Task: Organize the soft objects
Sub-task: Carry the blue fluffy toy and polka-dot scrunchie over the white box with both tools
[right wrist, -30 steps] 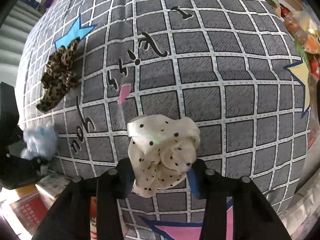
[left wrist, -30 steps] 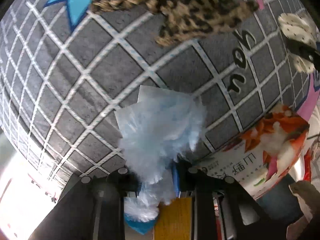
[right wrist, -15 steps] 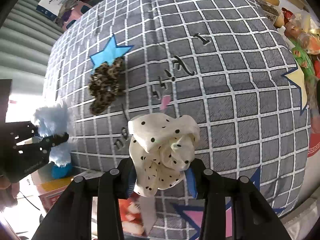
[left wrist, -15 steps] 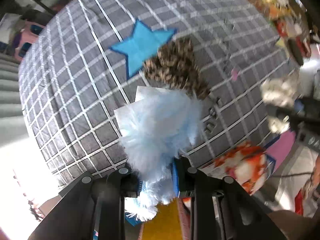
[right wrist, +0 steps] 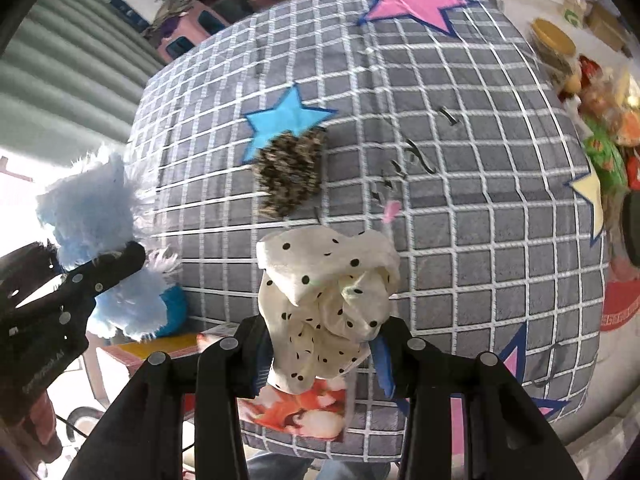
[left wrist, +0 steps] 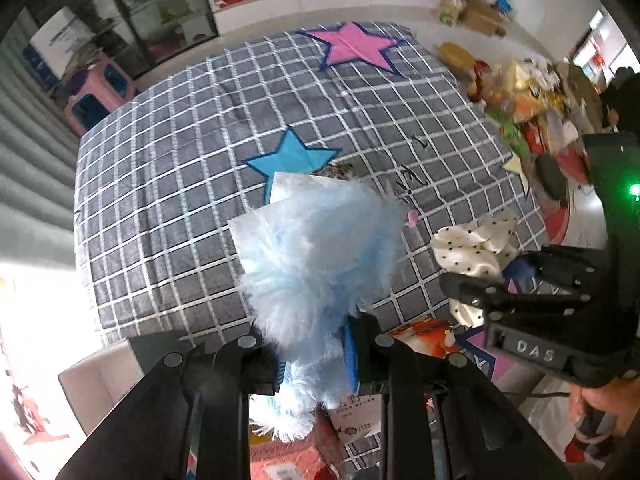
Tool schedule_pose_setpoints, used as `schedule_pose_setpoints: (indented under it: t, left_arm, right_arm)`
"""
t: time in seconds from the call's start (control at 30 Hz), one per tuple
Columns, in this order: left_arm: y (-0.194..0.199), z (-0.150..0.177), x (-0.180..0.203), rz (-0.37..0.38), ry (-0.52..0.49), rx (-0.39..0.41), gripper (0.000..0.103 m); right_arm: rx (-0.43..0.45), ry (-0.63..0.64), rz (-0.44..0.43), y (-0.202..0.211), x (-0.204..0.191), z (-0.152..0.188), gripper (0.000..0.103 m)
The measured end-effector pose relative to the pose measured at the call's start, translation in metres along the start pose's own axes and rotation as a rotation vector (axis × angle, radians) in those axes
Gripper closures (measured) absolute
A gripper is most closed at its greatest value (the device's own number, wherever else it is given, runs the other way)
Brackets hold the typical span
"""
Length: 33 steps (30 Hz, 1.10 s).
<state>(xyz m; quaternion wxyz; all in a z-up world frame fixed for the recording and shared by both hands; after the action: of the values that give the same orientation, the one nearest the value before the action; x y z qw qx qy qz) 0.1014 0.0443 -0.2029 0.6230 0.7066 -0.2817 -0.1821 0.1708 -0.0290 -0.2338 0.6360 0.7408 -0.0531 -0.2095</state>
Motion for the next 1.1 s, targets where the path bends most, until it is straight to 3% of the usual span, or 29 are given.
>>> schedule_pose_setpoints:
  t: [0.43, 1.1]
  left_arm:
    - [0.061, 0.026, -0.082, -0.023, 0.204, 0.117, 0.078]
    - [0.100, 0.139, -0.210, -0.099, 0.515, 0.147, 0.078]
  right_arm:
    - [0.008, 0.219, -0.071, 0.020, -0.107, -0.005, 0.060]
    - [-0.037, 0.529, -0.162, 0.019, -0.265, 0.021, 0.060]
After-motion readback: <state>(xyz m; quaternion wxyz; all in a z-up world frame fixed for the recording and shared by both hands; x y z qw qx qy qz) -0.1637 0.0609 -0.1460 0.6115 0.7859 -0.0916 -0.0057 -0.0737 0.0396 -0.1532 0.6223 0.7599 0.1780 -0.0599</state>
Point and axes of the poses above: each gripper's, at about its wrist camera, not at the fingertips, and y roughly against the way its jaws point, x to its right, z to its underside, the point moved 9 cm from there along -y, roughly the way its jaws point, and after that the axes turned 15 degrees about y, right-handed, at the moved point
